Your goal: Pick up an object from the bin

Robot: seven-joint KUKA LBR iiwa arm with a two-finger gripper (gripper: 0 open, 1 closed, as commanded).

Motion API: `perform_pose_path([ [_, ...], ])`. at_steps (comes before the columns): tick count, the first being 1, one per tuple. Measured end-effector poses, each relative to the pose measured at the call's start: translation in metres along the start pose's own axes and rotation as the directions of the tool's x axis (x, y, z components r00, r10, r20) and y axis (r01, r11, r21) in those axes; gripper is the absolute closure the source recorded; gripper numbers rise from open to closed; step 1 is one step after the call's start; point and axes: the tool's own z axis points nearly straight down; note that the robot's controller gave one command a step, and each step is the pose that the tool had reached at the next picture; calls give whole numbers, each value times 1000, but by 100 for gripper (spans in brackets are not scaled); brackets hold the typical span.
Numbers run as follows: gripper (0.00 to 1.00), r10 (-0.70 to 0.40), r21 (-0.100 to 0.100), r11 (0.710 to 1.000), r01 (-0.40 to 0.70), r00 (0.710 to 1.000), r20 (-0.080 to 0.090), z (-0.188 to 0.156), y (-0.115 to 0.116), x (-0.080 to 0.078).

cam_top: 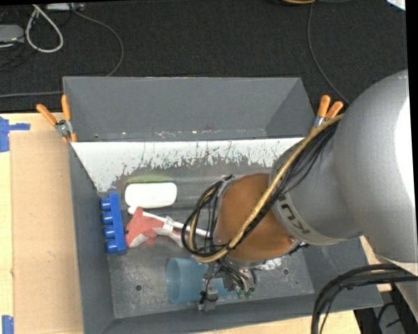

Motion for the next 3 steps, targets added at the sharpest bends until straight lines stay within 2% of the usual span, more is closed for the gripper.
perform_pose_path([
  [1,100,65,2,998,-65,998,-8,-98,26,-24],
  [2,100,13,3,1000,-13,1000,-10,-44,7,-6],
  [3,100,92,-1,996,-92,996,-3,-46,-22,-21],
])
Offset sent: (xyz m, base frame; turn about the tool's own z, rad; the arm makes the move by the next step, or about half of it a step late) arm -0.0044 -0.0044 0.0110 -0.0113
